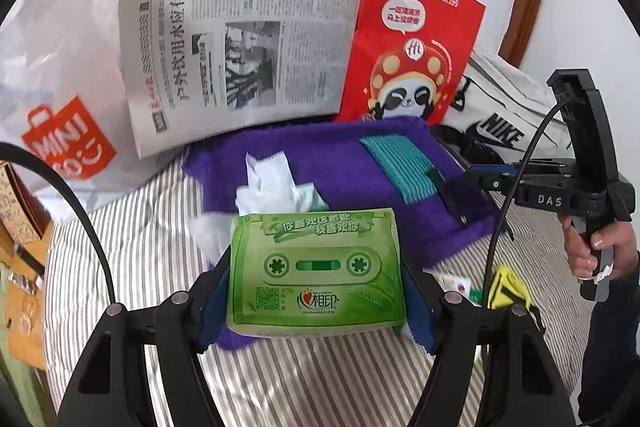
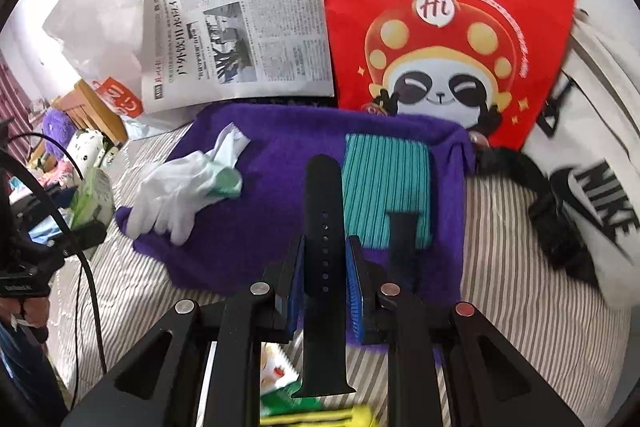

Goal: Organize soft objects
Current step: 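Lay the black strap on the teal cloth with right while left carries the green pack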

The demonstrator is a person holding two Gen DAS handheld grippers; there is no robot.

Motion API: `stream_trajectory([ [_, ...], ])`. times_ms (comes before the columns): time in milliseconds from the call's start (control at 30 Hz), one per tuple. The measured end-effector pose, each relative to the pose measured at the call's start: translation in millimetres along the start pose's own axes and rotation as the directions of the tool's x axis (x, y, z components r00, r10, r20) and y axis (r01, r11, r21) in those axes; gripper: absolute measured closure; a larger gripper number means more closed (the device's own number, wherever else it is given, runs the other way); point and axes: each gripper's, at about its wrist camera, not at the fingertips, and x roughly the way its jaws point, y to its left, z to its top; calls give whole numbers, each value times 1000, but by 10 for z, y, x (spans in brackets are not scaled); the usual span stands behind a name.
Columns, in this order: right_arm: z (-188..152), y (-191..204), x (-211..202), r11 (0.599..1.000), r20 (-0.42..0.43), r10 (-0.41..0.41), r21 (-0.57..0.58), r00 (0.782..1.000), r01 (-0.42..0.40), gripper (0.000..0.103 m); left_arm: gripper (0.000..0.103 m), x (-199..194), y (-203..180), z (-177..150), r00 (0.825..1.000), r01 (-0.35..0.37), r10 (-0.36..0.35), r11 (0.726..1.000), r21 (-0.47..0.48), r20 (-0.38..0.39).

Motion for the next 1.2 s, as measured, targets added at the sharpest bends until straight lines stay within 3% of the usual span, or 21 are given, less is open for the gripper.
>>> stream_trajectory([
  [200, 217, -7, 235, 997, -7, -25, -71, 1000, 25, 83, 32, 185, 115, 286, 1000, -10, 10, 1000, -3, 10],
  [400, 182, -42, 509, 993, -52, -51, -106, 997, 45, 83, 32, 376, 192, 467, 1000, 4, -4, 1000, -18, 11],
  [767, 71, -161, 747, 990, -100, -110, -95, 989, 101, 82, 32, 648, 164, 475, 1000, -1, 1, 1000, -6, -23],
  [1000, 44, -90, 773, 990, -127, -71, -134, 989, 54, 81, 32, 712, 159, 447, 999, -7, 7, 1000, 1, -40],
  [1133, 53, -110, 760, 991, -126, -58, -130, 990, 41, 69, 32, 717, 139, 452, 999, -8, 8, 1000, 8, -39],
  [1200, 64, -120, 731, 991, -119, -47, -126, 992, 32, 58, 32, 729, 135, 454, 999, -9, 9, 1000, 11, -41],
])
